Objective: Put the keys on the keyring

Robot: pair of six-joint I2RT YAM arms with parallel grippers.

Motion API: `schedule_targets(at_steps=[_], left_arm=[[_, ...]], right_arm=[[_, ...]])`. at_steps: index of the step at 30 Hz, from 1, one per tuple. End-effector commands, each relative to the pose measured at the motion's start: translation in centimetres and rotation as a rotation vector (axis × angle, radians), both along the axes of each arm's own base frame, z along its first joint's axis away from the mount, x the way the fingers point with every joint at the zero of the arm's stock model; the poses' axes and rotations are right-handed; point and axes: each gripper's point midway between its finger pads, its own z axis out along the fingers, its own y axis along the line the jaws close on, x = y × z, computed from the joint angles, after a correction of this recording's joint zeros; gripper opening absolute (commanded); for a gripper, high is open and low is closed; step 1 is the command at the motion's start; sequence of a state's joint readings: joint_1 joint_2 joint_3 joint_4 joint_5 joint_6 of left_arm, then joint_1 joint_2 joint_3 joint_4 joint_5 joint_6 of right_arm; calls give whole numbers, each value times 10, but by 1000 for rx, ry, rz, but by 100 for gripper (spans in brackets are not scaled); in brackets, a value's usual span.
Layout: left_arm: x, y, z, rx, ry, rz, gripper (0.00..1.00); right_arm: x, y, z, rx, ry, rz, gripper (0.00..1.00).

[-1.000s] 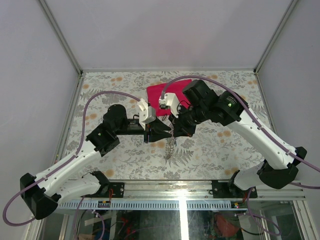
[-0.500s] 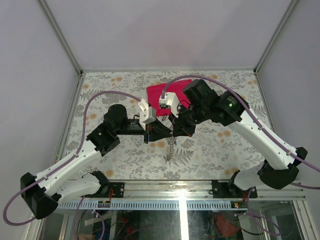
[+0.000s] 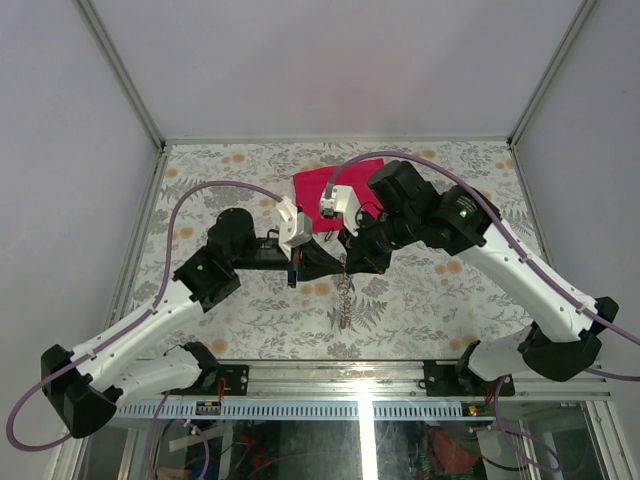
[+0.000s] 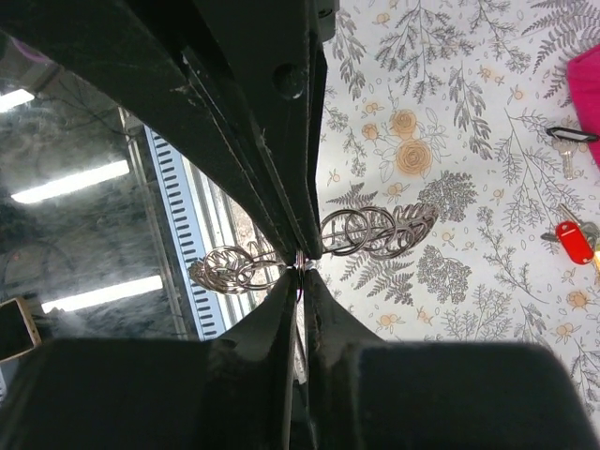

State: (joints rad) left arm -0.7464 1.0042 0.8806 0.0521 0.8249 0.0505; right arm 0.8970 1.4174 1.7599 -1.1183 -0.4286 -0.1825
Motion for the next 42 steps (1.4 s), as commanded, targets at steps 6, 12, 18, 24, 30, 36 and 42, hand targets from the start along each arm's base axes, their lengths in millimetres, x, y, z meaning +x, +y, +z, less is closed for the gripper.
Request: schedule_targets(at_steps=[6,12,18,24,30,36,42], left_arm=[[7,-4,28,-88,-5,44,0],[17,-13,27,-78,61,64,0],[26,-11,33,-88,74,127,0],[33,-10,39,-95,73,174,0],[43,-8,46,-110,77,233,0],[50,-7,50,-109,88,273,0],[51,-3,56,-128,84,295,0]], right_arm=[[19,4,58,270,-201,-155,39],[50,-11,67,325,-284,-396,41],[70,-25,63,331,-282,-568,40],[70,-24,60,421,-212,-645,42],[60,-25,67,623,-52,-772,43],[58,-26,63,761,63,-854,44],[59,-31,60,800,65,-886,44]])
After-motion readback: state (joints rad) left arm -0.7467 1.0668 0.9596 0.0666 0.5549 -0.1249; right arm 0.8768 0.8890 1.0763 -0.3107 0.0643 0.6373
